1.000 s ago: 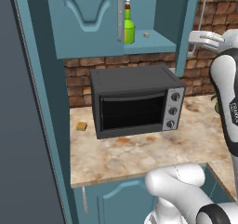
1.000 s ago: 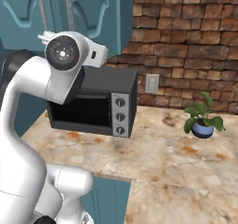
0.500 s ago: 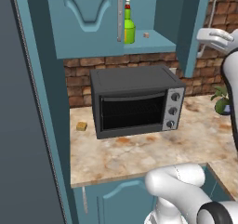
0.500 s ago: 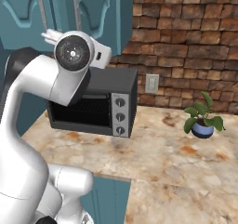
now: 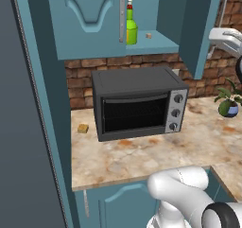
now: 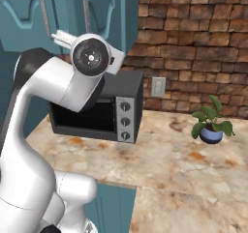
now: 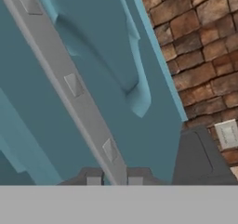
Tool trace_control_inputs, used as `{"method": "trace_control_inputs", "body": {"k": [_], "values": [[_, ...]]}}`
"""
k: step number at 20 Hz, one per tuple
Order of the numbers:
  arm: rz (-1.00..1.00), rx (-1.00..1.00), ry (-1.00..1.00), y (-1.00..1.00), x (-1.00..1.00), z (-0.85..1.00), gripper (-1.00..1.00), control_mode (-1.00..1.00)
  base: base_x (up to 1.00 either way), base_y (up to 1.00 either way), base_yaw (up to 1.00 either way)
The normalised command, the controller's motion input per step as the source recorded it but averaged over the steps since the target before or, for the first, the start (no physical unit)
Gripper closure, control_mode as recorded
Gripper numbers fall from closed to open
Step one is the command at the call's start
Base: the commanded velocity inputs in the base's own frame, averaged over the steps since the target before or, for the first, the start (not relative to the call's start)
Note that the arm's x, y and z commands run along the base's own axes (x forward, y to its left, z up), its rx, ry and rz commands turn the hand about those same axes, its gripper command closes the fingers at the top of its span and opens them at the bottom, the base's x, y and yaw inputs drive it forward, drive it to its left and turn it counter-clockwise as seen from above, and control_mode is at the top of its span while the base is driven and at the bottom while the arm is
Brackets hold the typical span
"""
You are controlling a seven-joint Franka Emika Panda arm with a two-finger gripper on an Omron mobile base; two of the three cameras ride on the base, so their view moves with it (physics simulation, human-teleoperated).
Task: Pick the sponge and spray from the cabinet and place them on the counter.
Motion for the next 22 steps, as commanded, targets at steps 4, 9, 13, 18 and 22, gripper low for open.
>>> {"method": "trace_control_inputs", "body": {"k": [4, 9, 13, 18, 22], "values": [[0.06, 0.04, 0.0, 0.0, 0.03, -0.05, -1.0, -1.0, 0.0, 0.0, 0.0], [0.12, 0.11, 0.0, -0.02, 0.01, 0.0, -1.0, -1.0, 0.0, 0.0, 0.0], [0.18, 0.16, -0.03, 0.03, 0.19, 0.01, -1.0, -1.0, 0.0, 0.0, 0.0], [0.17, 0.08, -0.12, 0.05, 0.09, 0.28, -1.0, -1.0, 0.0, 0.0, 0.0], [0.03, -0.12, -0.16, -0.05, -0.28, 0.42, -1.0, -1.0, 0.0, 0.0, 0.0]]}}
